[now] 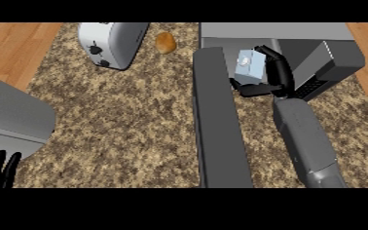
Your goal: Pick up the milk, place it into the microwave and close the microwave
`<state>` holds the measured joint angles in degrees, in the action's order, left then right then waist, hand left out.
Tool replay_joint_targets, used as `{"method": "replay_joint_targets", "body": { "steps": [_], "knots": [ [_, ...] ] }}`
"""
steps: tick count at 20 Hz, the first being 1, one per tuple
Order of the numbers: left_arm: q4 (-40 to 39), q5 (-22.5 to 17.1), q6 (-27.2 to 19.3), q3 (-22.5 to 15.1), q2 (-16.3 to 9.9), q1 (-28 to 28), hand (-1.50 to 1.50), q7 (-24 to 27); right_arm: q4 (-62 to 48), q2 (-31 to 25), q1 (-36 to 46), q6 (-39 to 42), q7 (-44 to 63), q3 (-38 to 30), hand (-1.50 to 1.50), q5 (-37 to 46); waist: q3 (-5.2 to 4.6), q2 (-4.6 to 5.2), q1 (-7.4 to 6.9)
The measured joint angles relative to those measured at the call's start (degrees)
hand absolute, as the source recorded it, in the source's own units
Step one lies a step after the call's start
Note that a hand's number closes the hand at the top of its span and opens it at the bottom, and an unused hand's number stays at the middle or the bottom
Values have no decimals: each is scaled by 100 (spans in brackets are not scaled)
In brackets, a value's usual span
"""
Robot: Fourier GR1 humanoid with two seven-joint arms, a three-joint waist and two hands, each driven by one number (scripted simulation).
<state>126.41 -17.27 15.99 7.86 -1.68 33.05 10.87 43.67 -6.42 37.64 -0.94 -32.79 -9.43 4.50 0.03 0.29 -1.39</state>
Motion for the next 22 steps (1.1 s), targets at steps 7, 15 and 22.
{"method": "replay_joint_targets", "body": {
  "steps": [7,15,22],
  "knots": [
    [-167,-30,152,42,-23,-178,-150,39,-1585,-136,1197,-297,-449,-276,150,142,8,52,-118],
    [-314,-103,273,62,-127,-461,-150,21,-2611,-380,1920,-844,-900,-406,150,402,25,157,-324],
    [-385,-16,258,-36,-119,-702,-150,-11,-3057,-514,2292,-1357,-998,-499,150,517,24,213,-489]
  ]
}}
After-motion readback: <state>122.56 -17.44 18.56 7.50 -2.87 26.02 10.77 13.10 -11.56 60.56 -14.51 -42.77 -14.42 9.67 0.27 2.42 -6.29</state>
